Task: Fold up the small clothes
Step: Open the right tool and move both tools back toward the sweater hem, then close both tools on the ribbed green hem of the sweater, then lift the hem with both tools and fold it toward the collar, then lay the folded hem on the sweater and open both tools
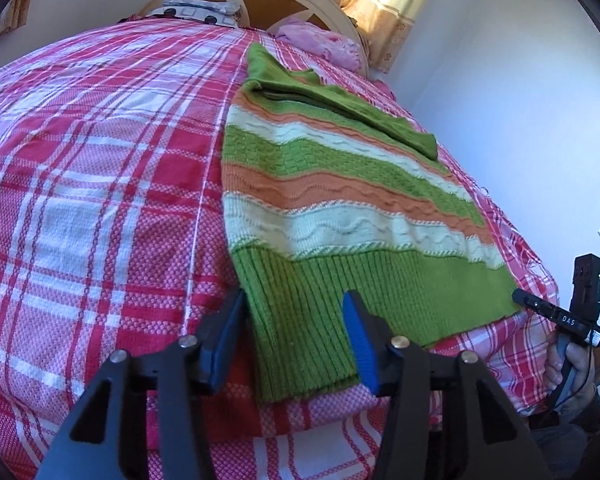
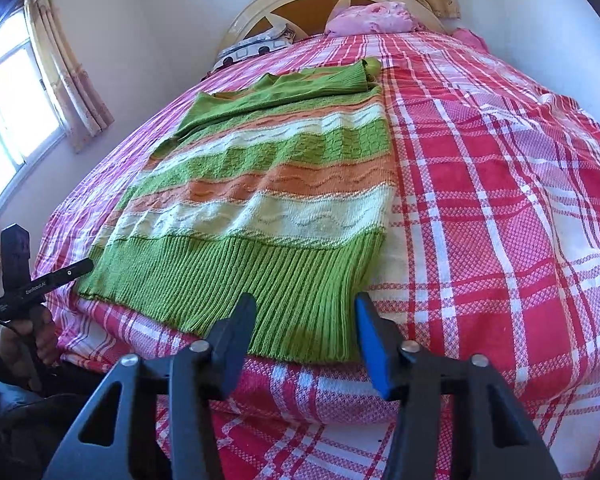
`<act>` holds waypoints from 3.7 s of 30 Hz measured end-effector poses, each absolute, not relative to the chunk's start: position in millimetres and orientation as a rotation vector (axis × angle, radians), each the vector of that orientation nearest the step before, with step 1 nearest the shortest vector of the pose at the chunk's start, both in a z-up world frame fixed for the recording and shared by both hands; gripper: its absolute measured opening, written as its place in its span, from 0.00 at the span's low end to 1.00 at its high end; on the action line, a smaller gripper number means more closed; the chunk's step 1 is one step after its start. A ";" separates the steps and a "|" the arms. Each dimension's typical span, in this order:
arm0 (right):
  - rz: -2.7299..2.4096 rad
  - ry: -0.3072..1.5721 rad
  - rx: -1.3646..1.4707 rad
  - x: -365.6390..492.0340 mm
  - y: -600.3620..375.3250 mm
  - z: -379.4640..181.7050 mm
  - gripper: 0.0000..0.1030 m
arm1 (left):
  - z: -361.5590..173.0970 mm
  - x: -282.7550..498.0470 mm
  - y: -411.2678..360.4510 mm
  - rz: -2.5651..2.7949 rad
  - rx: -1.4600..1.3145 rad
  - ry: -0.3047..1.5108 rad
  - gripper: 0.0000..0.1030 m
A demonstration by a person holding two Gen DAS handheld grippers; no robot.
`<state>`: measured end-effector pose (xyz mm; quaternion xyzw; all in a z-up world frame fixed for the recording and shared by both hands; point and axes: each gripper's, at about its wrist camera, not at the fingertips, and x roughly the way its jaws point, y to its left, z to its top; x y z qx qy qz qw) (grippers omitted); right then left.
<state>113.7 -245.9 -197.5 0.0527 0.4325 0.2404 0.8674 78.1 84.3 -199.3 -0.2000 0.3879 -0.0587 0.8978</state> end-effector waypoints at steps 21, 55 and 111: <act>0.626 0.768 0.324 112.7 -271.5 -166.7 0.07 | -164.4 71.6 112.0 -0.231 -0.563 0.689 0.06; 0.665 0.588 0.418 279.0 -240.1 -53.4 0.05 | -79.7 242.4 162.0 -0.259 -0.644 0.526 0.04; 0.413 0.944 0.111 520.8 -190.5 -174.8 0.52 | -187.5 407.6 188.6 0.093 -0.499 0.785 0.41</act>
